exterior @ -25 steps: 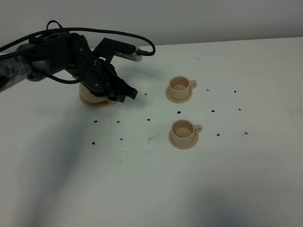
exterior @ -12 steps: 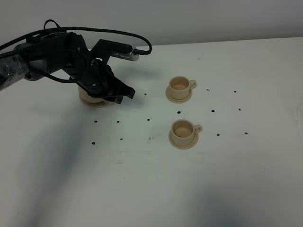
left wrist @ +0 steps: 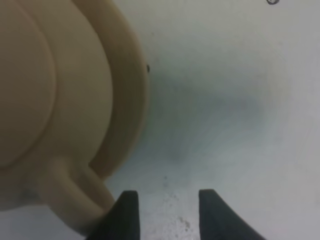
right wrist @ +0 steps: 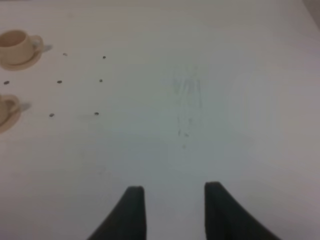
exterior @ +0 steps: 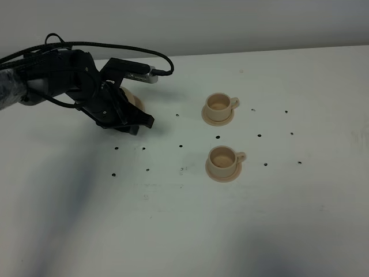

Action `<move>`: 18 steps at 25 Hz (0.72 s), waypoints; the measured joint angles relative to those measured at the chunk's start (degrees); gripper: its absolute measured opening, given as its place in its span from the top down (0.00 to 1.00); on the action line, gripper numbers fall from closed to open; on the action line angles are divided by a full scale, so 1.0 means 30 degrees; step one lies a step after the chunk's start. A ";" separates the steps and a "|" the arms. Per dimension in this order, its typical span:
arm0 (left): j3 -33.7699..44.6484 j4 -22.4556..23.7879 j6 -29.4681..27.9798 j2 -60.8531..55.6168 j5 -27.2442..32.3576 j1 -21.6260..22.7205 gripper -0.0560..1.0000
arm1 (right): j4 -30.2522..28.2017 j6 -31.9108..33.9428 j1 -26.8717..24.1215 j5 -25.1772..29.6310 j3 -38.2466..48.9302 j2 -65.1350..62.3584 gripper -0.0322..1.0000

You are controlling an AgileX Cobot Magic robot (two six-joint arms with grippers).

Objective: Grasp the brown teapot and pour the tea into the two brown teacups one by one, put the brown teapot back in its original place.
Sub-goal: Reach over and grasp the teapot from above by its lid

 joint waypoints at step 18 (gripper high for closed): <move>0.1027 0.0274 -0.0021 -0.0521 0.0510 0.0271 0.68 | 0.0000 -0.0017 0.0000 0.0000 0.0000 0.0000 0.67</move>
